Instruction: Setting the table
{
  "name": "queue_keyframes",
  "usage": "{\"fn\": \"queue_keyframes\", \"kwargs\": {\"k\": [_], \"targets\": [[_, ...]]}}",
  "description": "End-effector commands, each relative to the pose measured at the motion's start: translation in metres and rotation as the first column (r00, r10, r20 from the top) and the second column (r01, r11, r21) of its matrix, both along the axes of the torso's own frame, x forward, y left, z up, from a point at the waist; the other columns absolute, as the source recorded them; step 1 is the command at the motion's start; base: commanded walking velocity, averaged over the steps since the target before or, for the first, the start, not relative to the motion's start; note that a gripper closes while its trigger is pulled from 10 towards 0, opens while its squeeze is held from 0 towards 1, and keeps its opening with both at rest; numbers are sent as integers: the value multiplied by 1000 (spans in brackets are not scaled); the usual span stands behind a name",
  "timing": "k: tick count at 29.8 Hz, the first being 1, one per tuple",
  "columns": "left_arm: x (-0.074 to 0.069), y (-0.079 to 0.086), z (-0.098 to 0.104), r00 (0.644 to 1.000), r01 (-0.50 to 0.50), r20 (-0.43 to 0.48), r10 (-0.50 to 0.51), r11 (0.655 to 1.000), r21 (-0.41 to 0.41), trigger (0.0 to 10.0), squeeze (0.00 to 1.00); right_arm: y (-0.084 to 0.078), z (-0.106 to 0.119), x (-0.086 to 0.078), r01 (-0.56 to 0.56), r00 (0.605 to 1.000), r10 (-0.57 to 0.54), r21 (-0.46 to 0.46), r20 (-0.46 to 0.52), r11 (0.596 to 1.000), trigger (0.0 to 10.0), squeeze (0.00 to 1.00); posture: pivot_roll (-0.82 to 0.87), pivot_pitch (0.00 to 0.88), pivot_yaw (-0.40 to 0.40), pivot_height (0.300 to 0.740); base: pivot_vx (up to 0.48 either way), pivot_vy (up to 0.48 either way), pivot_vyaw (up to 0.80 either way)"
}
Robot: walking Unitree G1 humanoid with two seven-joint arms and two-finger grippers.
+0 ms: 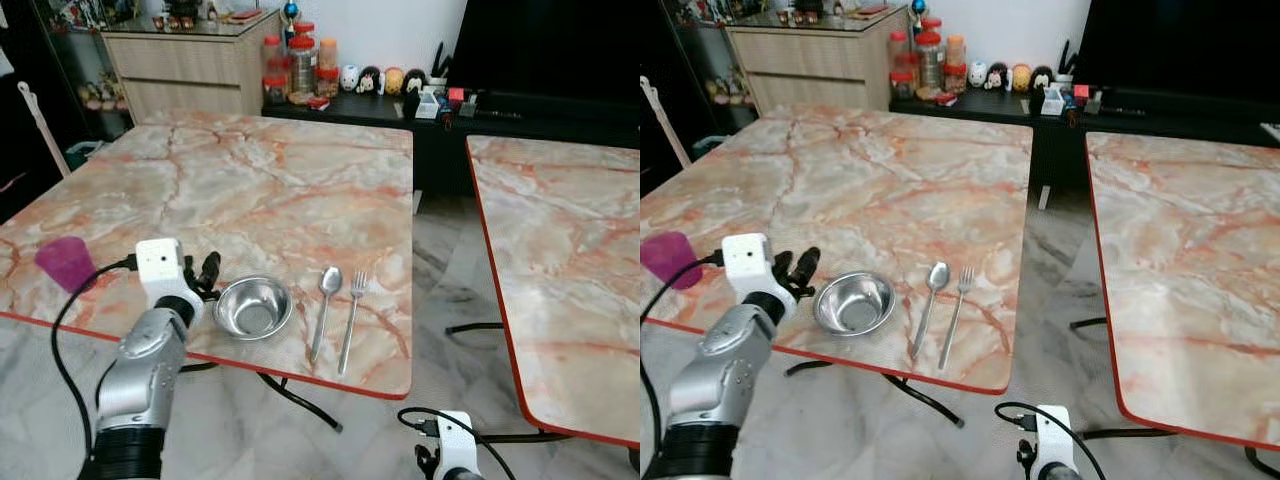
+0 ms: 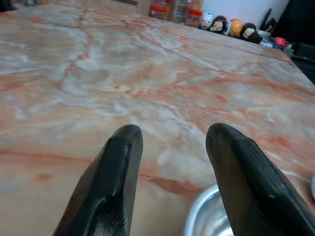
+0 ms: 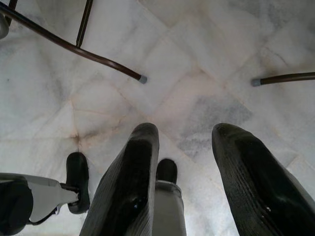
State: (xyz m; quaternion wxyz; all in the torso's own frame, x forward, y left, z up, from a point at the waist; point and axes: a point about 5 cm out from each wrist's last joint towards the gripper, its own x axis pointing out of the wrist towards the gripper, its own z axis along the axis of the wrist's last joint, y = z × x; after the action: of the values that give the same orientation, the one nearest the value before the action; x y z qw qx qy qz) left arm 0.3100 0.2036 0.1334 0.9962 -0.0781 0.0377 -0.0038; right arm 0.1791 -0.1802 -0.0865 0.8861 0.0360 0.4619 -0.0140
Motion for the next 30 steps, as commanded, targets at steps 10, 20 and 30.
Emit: {"fn": "queue_keyframes", "kwargs": {"k": [10, 20, 30], "targets": [[-7, 7, -14, 991, 70, -119, -66, 997, 31, 10000, 0, -3, -1, -3, 54, 998, -54, 0, 9, 999, 10000, 0, 91, 0, 13, 732, 0, 0, 0], [-9, 0, -24, 980, 106, -176, -98, 994, 37, 10000, 0, -6, -1, -5, 55, 998, -55, -9, 8, 998, 10000, 0, 91, 0, 10, 732, 0, 0, 0], [-11, 3, -31, 968, 99, -236, -85, 994, 48, 10000, 0, -4, -1, -4, 54, 998, -54, -4, 11, 999, 10000, 0, 89, 0, 14, 732, 0, 0, 0]]}}
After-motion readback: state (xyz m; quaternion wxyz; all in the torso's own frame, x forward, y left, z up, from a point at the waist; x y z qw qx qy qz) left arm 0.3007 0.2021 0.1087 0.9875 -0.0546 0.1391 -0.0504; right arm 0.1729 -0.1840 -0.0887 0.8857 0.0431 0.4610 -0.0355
